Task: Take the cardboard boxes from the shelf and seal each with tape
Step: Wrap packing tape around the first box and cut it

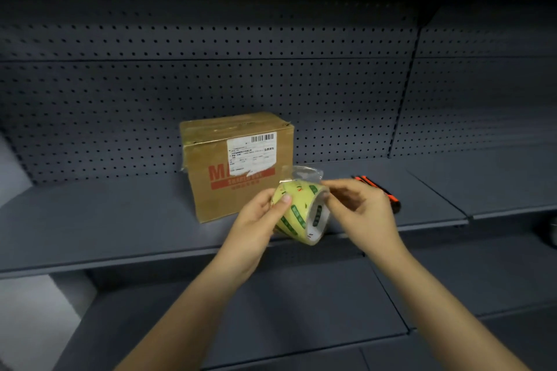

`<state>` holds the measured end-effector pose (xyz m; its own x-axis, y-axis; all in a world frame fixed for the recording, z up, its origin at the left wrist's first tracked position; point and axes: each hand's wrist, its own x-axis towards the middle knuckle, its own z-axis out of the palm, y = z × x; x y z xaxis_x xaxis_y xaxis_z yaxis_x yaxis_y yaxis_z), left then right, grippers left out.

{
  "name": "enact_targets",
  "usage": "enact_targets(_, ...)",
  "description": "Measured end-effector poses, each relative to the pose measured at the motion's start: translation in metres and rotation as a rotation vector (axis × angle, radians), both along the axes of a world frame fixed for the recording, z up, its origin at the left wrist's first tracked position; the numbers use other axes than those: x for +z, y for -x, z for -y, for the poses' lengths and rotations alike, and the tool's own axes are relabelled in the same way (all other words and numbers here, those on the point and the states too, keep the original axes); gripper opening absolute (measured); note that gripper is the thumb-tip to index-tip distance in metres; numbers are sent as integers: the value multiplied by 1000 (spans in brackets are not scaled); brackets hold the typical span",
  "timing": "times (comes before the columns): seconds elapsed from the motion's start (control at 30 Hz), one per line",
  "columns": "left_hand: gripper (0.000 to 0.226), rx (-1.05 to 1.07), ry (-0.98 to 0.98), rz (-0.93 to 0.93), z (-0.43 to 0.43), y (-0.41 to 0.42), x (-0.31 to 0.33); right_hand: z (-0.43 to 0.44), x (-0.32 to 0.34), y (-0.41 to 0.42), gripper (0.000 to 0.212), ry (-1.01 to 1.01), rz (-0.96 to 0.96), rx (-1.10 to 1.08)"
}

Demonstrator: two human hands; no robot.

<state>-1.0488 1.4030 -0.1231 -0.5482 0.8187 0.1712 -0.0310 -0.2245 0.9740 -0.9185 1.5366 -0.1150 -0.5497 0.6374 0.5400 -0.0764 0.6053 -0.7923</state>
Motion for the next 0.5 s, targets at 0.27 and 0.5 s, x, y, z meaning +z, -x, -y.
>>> enact_targets(0.27, 33, 56, -36, -117, 35, -6, 4, 36, 35, 11, 21, 29, 24, 121)
enact_targets(0.5, 18, 167, -41, -113, 46, -5, 15, 40, 49, 37, 6, -281, 38, 118)
